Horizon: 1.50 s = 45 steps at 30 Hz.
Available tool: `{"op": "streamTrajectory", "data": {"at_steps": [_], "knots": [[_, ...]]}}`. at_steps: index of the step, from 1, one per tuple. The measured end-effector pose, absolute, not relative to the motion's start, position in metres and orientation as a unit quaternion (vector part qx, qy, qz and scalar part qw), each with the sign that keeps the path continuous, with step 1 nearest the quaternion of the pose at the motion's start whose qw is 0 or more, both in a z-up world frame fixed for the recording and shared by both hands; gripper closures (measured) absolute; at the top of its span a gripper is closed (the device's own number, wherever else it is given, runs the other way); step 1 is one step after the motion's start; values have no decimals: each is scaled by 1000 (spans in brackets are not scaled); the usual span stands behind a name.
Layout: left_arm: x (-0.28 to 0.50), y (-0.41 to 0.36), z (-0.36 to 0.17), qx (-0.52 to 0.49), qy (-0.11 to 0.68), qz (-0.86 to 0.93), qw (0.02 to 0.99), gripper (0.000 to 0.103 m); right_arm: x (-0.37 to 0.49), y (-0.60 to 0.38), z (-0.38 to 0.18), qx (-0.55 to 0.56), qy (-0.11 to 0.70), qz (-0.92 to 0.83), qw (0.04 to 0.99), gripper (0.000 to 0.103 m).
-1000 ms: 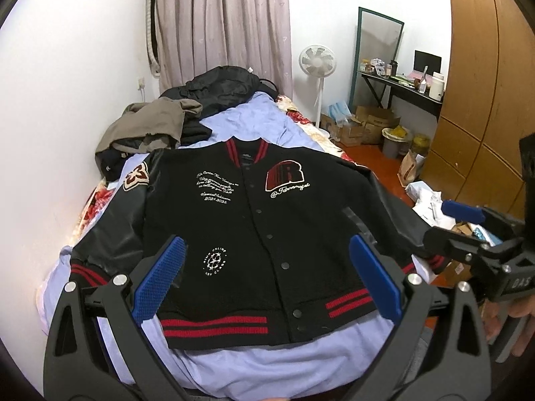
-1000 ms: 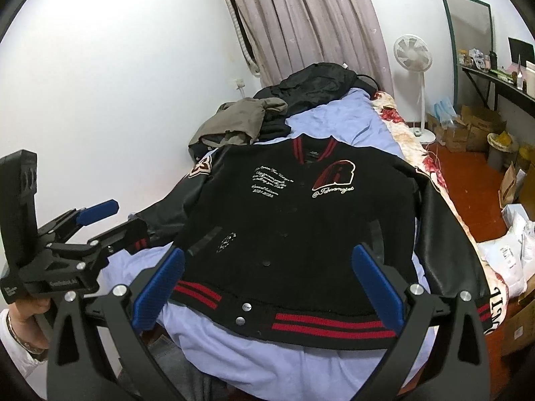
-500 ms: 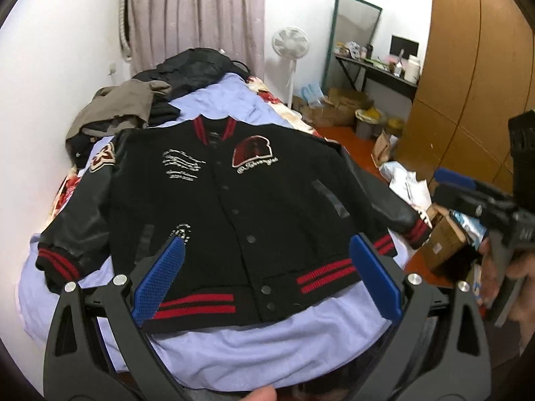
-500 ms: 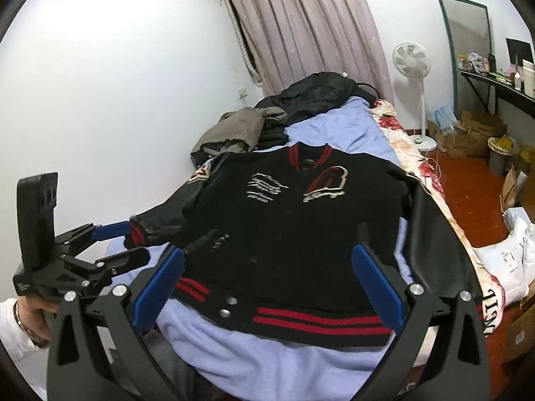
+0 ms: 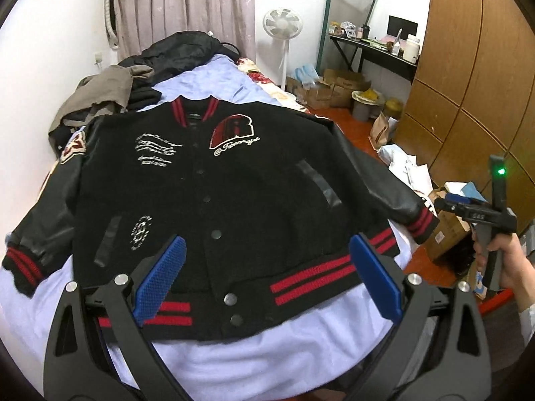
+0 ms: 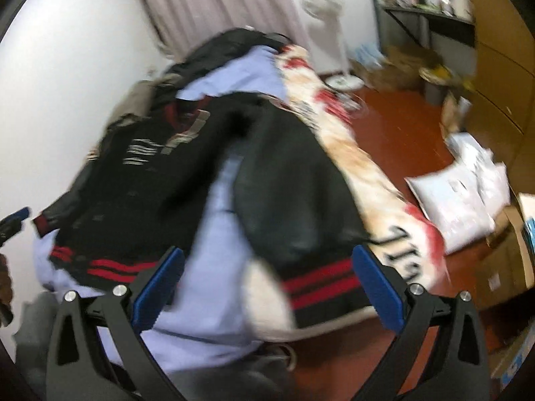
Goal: Fold large clothes
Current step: 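Grasp the red-striped cuff of a leather sleeve with the right gripper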
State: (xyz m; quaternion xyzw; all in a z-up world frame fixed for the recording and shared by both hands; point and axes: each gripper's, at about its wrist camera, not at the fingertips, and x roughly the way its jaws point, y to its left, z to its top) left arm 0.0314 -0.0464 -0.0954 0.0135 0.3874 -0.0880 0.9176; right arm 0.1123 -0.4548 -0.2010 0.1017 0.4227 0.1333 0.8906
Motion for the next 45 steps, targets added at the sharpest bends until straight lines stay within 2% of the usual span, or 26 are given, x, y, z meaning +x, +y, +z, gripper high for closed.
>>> {"op": "streamTrajectory", "data": {"at_steps": [7,9,18,19,20,21,22,24,26,28,30,31,32,41,45], "knots": [[80,-36,-122,30,396,-114,911,6,136,-487,-251,169,451,108,870,12],[95,-30,-127,32,392,-122,911,6,142,-489,-263,200,462,113,857,18],[173,25,-154,16,381,-107,918,8,153,-491,-292,319,501,119,796,22],[177,32,-157,8,384,-104,917,17,155,-488,-290,318,508,112,793,24],[180,39,-161,2,387,-103,916,26,156,-486,-288,310,514,107,793,31],[184,47,-166,-1,395,-95,914,42,157,-481,-283,295,522,101,794,40],[188,56,-173,1,406,-72,911,48,158,-477,-277,288,525,97,795,46],[191,75,-182,-15,418,-50,907,55,156,-468,-261,277,525,98,799,69],[192,92,-188,-32,428,-41,902,65,156,-459,-248,261,525,96,804,72],[190,106,-193,-45,434,-32,899,87,157,-449,-229,250,520,96,811,75],[186,118,-197,-55,440,-21,896,98,160,-442,-208,239,506,93,824,83],[181,124,-200,-60,443,-20,894,99,163,-439,-191,237,491,88,834,90],[178,128,-202,-63,445,-21,893,99,166,-436,-175,237,477,87,842,92],[154,156,-217,-90,466,-17,880,99,213,-377,-49,179,391,118,895,93],[153,163,-240,-104,483,-18,869,100,237,-333,-2,150,361,149,908,93]]}}
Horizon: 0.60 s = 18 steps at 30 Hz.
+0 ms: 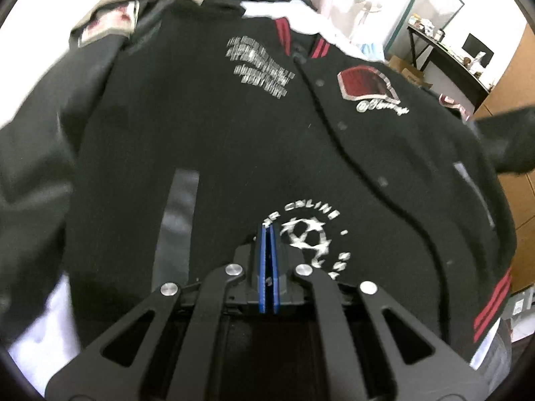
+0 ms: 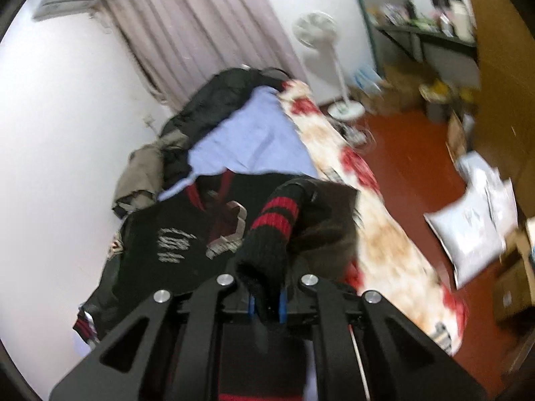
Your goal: Fold large clothes
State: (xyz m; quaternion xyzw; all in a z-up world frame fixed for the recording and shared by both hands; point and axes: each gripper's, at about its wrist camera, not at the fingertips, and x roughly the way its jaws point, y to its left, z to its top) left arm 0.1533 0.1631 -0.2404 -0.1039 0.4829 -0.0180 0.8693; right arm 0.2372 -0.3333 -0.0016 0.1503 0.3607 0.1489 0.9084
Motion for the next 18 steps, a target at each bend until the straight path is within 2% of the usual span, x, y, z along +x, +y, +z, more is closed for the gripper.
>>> {"op": "streamTrajectory", "data": {"at_steps": [5,9,18], "knots": [[151,163,-255,-103,484,-19,869,100,266,-254,47,104,336,210,912,93],[150,167,-258,-118,483,-20,868,100,286,-186,59,68,337,257,903,93],[151,168,-258,-127,477,-22,869,100,330,-7,10,-23,388,359,849,93]]}}
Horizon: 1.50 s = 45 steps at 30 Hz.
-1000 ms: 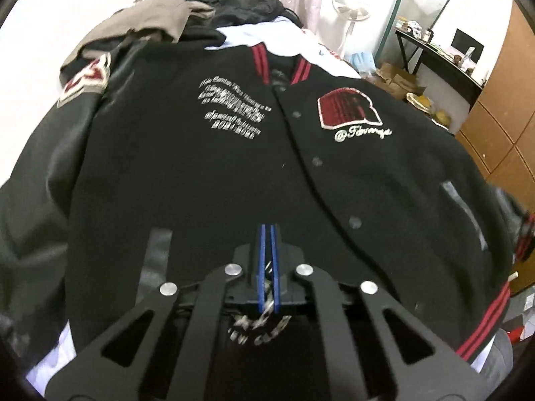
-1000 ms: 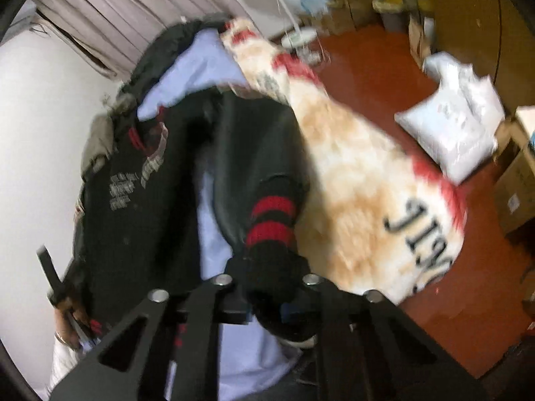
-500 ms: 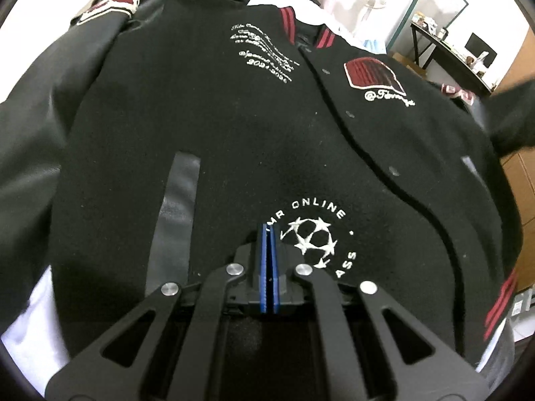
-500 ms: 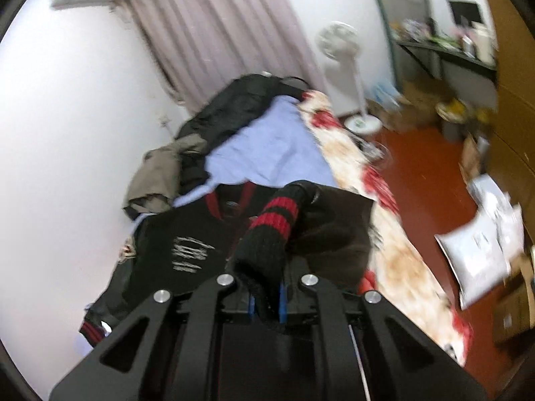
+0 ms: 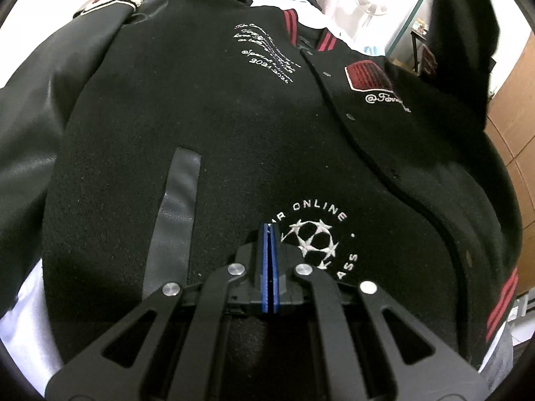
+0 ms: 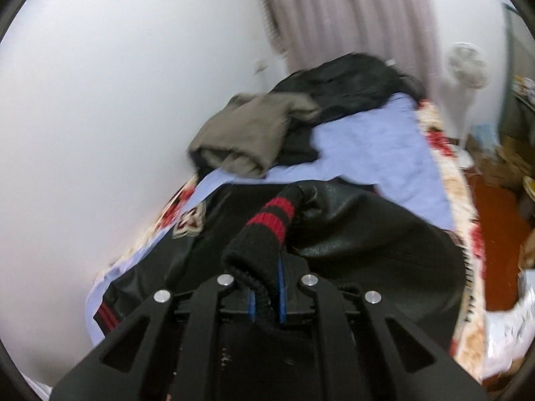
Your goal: Fold large clothes
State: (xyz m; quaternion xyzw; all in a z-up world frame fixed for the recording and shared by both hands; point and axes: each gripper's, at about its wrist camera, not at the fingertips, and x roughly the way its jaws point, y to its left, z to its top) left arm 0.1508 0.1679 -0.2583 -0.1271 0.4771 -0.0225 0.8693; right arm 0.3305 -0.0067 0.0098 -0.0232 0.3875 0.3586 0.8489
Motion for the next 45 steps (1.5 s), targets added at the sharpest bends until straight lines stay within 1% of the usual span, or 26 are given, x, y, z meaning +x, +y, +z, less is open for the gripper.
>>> {"op": "streamTrajectory", "data": {"at_steps": [6,7,9,10,13,15,16,17,18,19,20,21,24,27,30,32,34,35,36,38,39,40,41,43,44,45], "knots": [[148,171,-257,-137,473,-23,870,100,334,111,-48,-75,446,429,782,93],[147,172,-257,-140,473,-23,870,100,333,137,-69,-97,469,440,759,93],[146,174,-257,-148,471,-21,869,100,327,167,-93,-130,493,442,738,93],[145,176,-257,-152,471,-21,869,100,327,182,-114,-154,505,434,730,93],[144,178,-256,-156,471,-24,868,100,329,199,-172,-190,558,417,692,93],[143,177,-256,-155,472,-24,868,100,322,200,-205,-197,580,413,674,92],[143,177,-256,-152,473,-24,867,100,319,198,-212,-188,582,417,672,91],[142,176,-256,-150,473,-24,868,100,317,195,-213,-172,578,427,674,84],[144,176,-256,-149,473,-24,868,100,316,191,-209,-154,570,438,677,70],[144,176,-255,-150,472,-23,868,100,313,185,-199,-127,558,458,680,59],[145,176,-254,-149,471,-22,869,100,310,179,-188,-110,543,473,685,34],[145,175,-253,-148,470,-22,870,100,308,173,-177,-103,529,478,694,21],[145,171,-246,-131,464,-19,876,99,307,145,-134,-78,495,489,714,21],[146,164,-225,-105,450,-28,886,99,316,102,-92,-49,460,486,741,21],[155,169,-192,-121,433,-52,892,99,339,55,-74,-44,444,443,778,21],[167,171,-185,-134,428,-55,892,99,360,12,-77,-40,445,391,805,21],[186,172,-182,-136,430,-51,891,99,375,-18,-87,-35,456,348,818,33],[197,171,-184,-137,436,-50,888,99,382,-39,-99,-30,467,324,822,49],[202,170,-185,-137,440,-51,886,99,392,-51,-110,-30,473,310,824,62],[224,162,-188,-123,441,-64,887,99,395,-74,-130,-38,477,282,831,70],[231,160,-190,-118,443,-68,886,99,402,-80,-134,-40,479,273,833,77],[244,161,-197,-117,450,-71,882,99,403,-93,-145,-39,486,257,834,81],[253,163,-203,-120,457,-68,879,99,403,-102,-153,-38,492,245,835,88],[266,175,-217,-129,467,-50,873,99,408,-112,-177,-41,504,222,833,95],[271,182,-224,-133,471,-37,871,99,412,-114,-187,-47,507,218,833,103],[271,188,-231,-134,473,-25,870,99,413,-119,-200,-59,506,210,834,103]]}}
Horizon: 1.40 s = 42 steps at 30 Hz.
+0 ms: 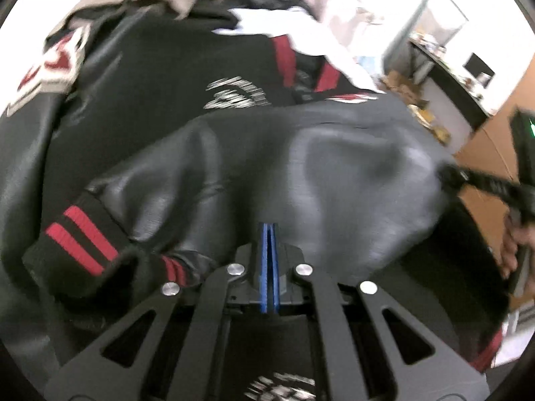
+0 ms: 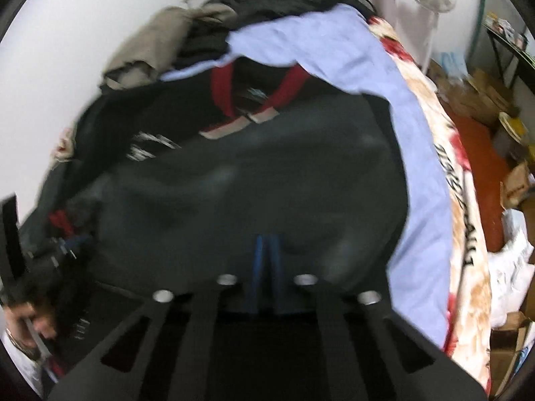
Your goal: Fold large clothes
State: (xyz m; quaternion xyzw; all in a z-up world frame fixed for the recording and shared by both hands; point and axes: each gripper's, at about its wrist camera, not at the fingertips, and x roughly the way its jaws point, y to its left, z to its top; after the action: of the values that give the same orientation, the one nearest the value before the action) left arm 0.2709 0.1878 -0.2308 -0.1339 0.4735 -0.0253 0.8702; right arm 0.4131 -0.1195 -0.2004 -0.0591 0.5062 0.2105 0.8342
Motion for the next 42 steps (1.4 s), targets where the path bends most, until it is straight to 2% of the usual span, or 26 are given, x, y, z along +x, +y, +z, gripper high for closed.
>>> {"op": "streamTrajectory", "data": {"at_steps": [9,14,19,22,24,27,34,37,40,41,42], "knots": [[275,208,-273,-123,497,16,859,100,450,-110,-293,-57,551,188,811,103],[273,217,-282,-147,500,14,853,100,439,-95,-275,-82,522,188,828,102],[271,219,-283,-155,500,11,852,100,428,-100,-196,-27,412,243,878,103],[273,217,-283,-153,501,14,852,100,463,-98,-180,-18,405,215,889,103],[274,218,-283,-153,502,14,851,100,492,-92,-184,-33,408,187,893,103],[273,221,-284,-163,499,8,851,100,537,-96,-223,-78,431,119,891,103],[275,221,-287,-166,501,1,850,100,580,-110,-303,-36,503,133,853,103],[277,219,-290,-160,504,3,849,99,585,-113,-305,-18,521,134,843,103],[278,220,-291,-161,506,4,847,99,573,-105,-283,-56,530,116,838,103],[278,221,-290,-163,506,3,847,99,561,-100,-271,-70,525,126,839,95],[278,220,-289,-163,505,3,847,100,547,-96,-259,-74,519,141,840,92]]}}
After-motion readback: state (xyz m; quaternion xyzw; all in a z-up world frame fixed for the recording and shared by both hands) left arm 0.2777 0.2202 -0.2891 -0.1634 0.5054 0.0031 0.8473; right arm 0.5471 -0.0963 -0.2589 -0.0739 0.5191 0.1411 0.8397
